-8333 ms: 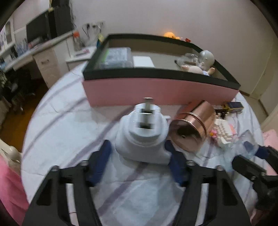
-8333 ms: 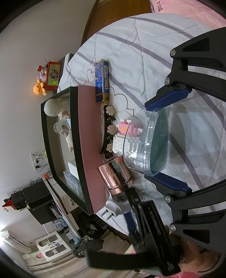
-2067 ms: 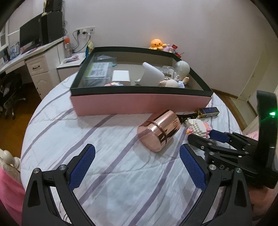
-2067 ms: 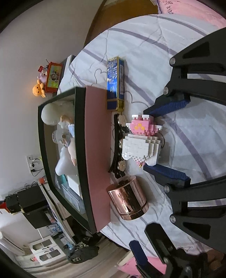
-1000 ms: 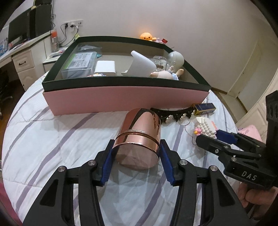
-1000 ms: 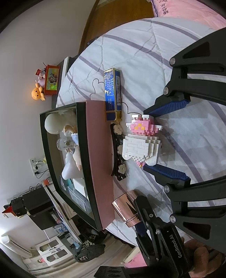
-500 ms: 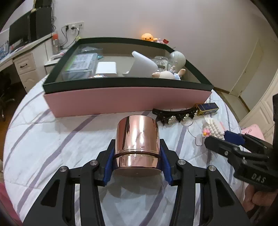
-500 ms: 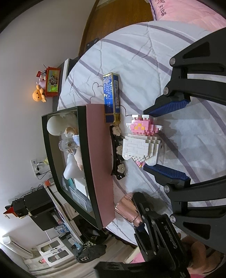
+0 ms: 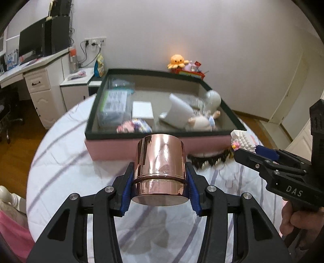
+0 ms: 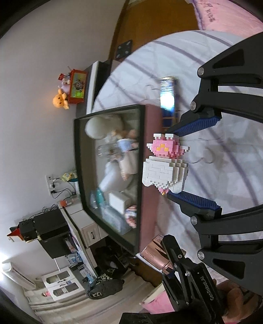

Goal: Organize rigid objects
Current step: 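Carry copper cup and block figure into the pink box and open both grippers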

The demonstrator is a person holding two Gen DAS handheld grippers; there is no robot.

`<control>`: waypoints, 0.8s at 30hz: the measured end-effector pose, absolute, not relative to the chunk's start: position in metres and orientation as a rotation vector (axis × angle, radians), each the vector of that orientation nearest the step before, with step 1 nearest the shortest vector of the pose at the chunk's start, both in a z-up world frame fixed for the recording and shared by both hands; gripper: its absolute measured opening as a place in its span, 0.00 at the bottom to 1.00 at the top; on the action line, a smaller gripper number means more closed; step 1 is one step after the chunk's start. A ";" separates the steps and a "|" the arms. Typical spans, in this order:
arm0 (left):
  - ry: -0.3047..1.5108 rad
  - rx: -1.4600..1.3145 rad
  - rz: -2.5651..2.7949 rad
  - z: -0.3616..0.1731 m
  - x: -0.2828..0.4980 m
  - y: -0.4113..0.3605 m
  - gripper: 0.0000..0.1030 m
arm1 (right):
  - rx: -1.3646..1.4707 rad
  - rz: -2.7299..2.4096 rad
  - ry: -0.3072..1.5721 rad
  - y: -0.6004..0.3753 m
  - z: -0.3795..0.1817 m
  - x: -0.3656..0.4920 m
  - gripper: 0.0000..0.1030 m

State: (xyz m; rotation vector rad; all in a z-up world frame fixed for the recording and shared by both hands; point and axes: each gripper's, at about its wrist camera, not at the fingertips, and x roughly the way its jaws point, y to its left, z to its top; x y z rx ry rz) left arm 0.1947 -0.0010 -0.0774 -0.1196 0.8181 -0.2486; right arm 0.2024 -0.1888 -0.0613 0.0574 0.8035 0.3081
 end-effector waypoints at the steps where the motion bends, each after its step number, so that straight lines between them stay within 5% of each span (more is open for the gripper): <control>1: 0.809 -0.118 -0.247 -0.074 0.198 0.000 0.46 | 0.053 0.309 0.795 -0.187 -0.057 0.206 0.55; 13: 0.715 -0.125 -0.238 -0.035 0.267 0.011 0.46 | 0.015 0.311 0.734 -0.177 -0.028 0.275 0.55; 24: 0.759 -0.127 -0.240 -0.053 0.326 0.001 0.46 | -0.005 0.305 0.793 -0.164 -0.047 0.330 0.55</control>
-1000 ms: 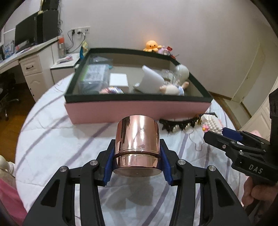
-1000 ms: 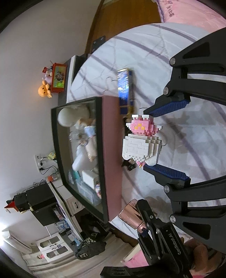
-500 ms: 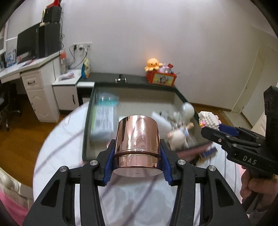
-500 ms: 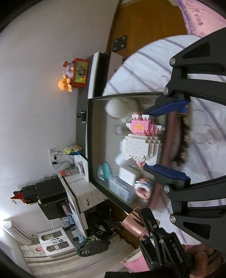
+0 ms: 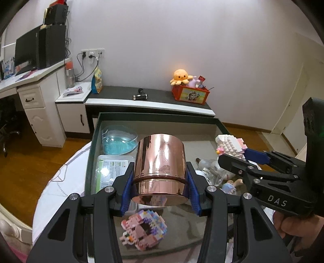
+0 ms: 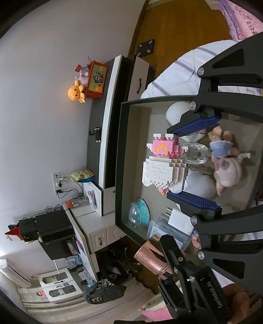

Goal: Organize rigid objects
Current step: 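Carry copper cup and block figure into the pink box and open both grippers, then withdraw both grippers from the box back over the bed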

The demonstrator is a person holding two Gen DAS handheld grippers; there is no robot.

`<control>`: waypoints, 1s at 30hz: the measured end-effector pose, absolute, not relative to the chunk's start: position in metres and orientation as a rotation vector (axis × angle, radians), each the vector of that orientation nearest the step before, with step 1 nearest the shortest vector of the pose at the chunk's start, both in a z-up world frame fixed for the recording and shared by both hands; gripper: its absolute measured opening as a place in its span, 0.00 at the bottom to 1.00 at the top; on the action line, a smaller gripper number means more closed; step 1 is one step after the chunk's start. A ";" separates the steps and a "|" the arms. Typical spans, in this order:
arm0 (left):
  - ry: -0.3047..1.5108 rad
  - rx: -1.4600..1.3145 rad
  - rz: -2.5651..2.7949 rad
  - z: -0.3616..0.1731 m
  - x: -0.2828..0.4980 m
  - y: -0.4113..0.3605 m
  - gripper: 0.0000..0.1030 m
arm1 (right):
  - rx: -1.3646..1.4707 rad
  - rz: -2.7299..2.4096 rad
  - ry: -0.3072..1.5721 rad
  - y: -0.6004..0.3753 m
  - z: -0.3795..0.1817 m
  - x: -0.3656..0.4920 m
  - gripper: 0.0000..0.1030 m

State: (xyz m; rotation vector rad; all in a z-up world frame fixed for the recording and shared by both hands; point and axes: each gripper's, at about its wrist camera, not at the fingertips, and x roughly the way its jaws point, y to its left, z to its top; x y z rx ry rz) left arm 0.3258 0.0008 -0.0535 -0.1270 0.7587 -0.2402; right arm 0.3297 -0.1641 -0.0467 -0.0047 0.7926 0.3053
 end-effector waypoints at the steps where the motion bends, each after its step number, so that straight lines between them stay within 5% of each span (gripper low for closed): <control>1: 0.767 -0.125 -0.237 -0.057 0.329 0.000 0.46 | -0.005 0.304 0.797 -0.163 -0.049 0.332 0.55; 6: 0.818 -0.110 -0.225 -0.070 0.339 -0.007 0.50 | -0.013 0.304 0.823 -0.160 -0.059 0.343 0.56; 9: 0.801 -0.126 -0.185 -0.069 0.333 0.000 0.78 | -0.006 0.299 0.810 -0.163 -0.060 0.340 0.70; 12: 0.769 -0.163 -0.167 -0.061 0.322 0.013 0.90 | 0.032 0.310 0.790 -0.167 -0.053 0.334 0.81; 30: 0.665 -0.137 -0.185 -0.015 0.216 0.014 0.98 | 0.148 0.242 0.712 -0.200 -0.021 0.230 0.81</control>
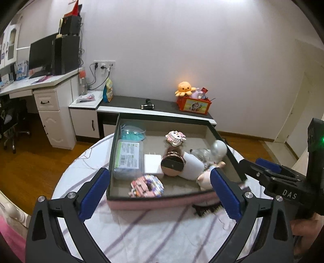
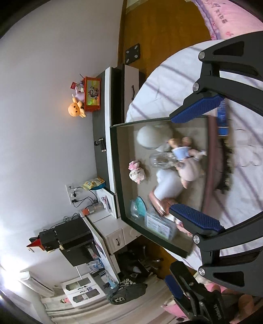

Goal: Organize rigid objects
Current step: 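Withdraw both grippers from the box back over the bed, then grasp the black beaded headband with the left gripper while the right grasps the blue box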

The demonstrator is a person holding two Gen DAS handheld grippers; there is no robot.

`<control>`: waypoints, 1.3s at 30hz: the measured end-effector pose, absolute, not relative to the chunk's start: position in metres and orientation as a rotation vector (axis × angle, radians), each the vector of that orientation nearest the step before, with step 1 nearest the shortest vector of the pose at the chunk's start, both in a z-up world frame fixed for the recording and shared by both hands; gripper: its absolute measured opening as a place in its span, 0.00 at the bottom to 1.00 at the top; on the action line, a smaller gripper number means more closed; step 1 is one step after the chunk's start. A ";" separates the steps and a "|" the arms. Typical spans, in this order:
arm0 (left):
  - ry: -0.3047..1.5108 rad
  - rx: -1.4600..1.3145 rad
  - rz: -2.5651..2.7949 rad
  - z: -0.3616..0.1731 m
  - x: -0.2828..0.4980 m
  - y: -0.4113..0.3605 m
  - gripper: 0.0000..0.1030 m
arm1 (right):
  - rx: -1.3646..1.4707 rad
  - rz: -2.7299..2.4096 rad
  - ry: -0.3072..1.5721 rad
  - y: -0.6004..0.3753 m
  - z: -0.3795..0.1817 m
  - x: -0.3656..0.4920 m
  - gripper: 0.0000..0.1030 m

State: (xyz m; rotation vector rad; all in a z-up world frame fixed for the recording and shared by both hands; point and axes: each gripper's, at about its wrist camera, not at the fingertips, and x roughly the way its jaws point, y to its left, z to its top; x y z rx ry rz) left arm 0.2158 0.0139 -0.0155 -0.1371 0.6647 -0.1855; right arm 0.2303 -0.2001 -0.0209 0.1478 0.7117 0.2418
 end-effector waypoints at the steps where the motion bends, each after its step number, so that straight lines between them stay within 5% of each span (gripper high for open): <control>1: 0.661 -0.135 -0.188 -0.014 0.209 0.013 0.98 | 0.152 0.242 0.705 -0.201 -0.020 0.220 0.81; 39: 0.728 -0.159 -0.182 -0.039 0.088 0.007 0.99 | 0.154 0.229 0.693 -0.213 -0.031 0.094 0.81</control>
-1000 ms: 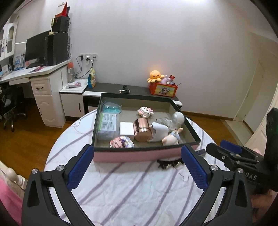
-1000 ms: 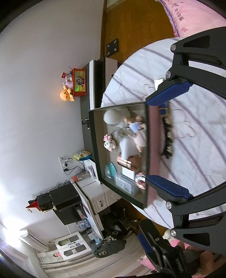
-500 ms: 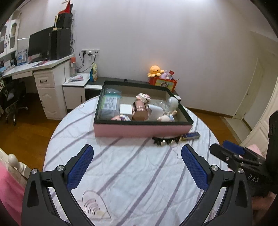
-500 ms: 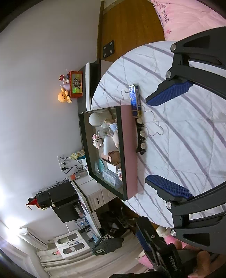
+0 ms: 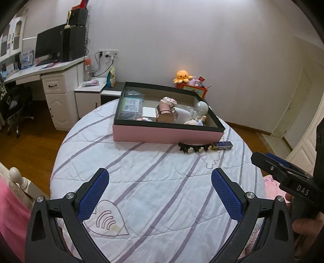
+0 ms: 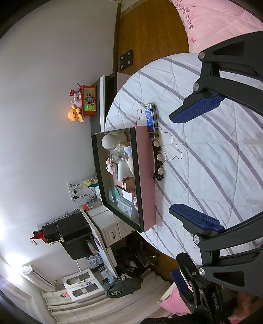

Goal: Organize rigid objects
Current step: 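Grasp the black beaded headband with the left gripper while the right grasps the blue box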

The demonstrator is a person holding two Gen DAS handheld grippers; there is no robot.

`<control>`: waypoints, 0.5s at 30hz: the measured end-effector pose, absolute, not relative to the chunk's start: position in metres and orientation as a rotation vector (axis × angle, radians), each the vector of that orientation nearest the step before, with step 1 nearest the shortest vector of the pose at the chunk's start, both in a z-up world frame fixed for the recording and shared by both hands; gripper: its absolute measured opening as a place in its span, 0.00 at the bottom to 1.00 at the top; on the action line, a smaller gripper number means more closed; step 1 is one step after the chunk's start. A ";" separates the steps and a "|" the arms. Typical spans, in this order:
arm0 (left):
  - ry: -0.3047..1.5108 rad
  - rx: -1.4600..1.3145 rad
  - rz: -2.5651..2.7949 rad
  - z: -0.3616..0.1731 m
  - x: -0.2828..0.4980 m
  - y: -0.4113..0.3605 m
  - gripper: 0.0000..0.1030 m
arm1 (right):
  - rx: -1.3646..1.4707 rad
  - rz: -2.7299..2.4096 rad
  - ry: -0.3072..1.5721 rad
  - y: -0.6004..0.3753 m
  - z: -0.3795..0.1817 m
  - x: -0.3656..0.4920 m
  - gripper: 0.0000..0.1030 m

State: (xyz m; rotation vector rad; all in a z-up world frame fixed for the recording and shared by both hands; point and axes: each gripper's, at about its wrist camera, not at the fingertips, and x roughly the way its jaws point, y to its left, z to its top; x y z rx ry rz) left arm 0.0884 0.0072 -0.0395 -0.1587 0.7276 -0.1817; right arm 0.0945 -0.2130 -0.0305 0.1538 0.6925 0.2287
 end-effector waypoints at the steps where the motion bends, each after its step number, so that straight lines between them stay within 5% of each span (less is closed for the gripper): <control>1: 0.730 -0.157 -0.185 -0.040 0.089 0.005 0.99 | 0.154 0.224 0.695 -0.214 -0.031 0.095 0.81; 15: 0.812 -0.145 -0.223 -0.063 0.128 -0.028 0.99 | 0.156 0.128 0.814 -0.247 -0.072 0.141 0.81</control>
